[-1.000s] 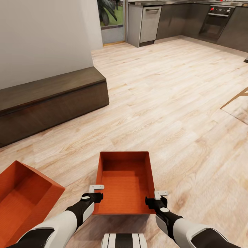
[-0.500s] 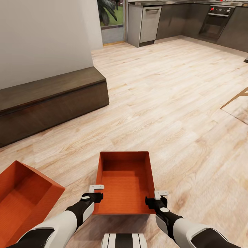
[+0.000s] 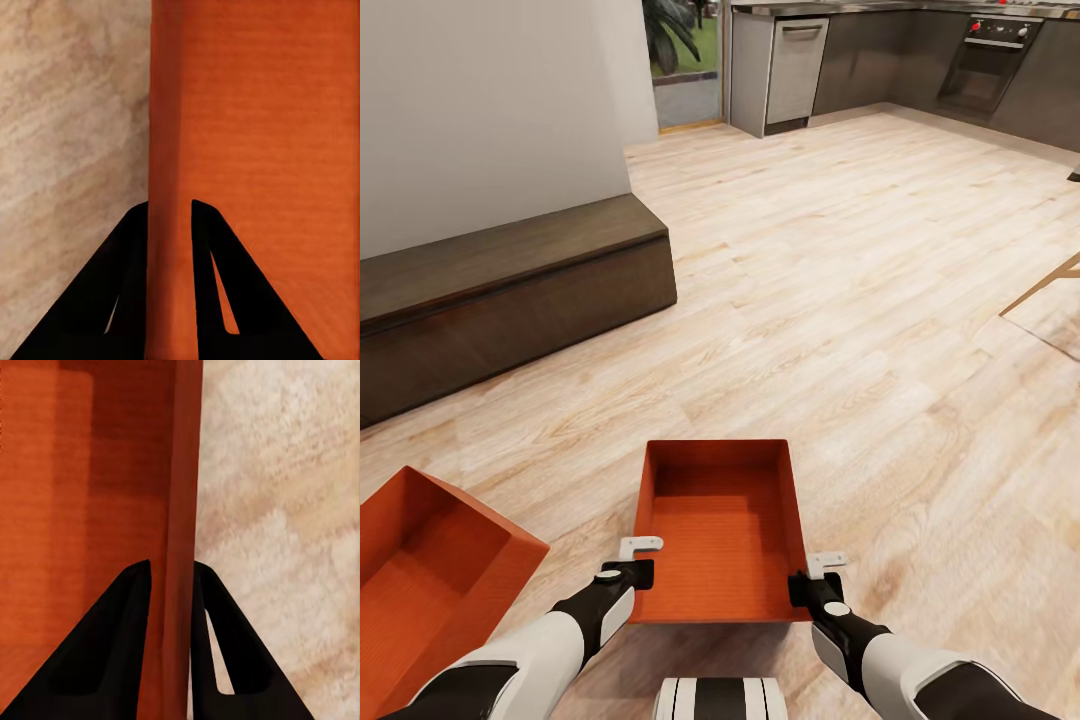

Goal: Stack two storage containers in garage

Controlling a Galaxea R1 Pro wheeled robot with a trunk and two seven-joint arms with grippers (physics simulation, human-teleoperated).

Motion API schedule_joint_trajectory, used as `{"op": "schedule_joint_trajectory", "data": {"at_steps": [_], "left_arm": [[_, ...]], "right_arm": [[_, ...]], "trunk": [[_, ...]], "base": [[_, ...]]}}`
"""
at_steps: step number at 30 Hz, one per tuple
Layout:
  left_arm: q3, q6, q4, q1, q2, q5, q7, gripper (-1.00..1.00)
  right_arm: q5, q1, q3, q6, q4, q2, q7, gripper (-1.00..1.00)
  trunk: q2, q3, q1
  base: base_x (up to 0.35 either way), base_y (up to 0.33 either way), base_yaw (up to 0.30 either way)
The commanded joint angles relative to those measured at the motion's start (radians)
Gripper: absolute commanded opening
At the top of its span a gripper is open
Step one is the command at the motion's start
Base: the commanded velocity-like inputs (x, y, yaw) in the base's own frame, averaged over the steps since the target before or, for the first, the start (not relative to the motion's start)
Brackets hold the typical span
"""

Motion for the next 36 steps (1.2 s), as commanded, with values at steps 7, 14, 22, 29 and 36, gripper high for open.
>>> {"op": "schedule_joint_trajectory", "data": {"at_steps": [7, 14, 22, 29, 36], "left_arm": [[0.014, 0.005, -0.002, 0.0, -0.001, -0.018, 0.01, -1.0], [0.014, 0.006, -0.002, 0.0, -0.001, -0.018, 0.01, -1.0], [0.017, 0.006, -0.003, 0.0, 0.0, -0.016, 0.01, -1.0], [0.017, 0.006, -0.004, 0.0, 0.0, -0.016, 0.01, -1.0], [0.019, 0.005, -0.004, 0.0, 0.0, -0.016, 0.01, -1.0]], "right_arm": [[-0.028, -0.001, -0.009, -0.007, 0.004, 0.0, -0.007, -1.0], [-0.028, -0.001, -0.009, -0.007, 0.004, 0.0, -0.008, -1.0], [-0.028, -0.001, -0.008, -0.007, 0.004, 0.002, -0.008, -1.0], [-0.029, -0.001, -0.009, -0.007, 0.004, 0.0, -0.008, -1.0], [-0.029, -0.001, -0.008, -0.007, 0.004, 0.001, -0.008, -1.0]], "trunk": [[0.0, -0.001, 0.0], [0.021, 0.009, -0.012], [0.077, 0.034, -0.042], [0.126, 0.056, -0.069], [0.175, 0.078, -0.096]], "base": [[0.0, 0.0, 0.0], [0.0, 0.0, 0.0], [0.0, 0.0, 0.0], [0.0, 0.0, 0.0], [0.0, 0.0, 0.0]]}}
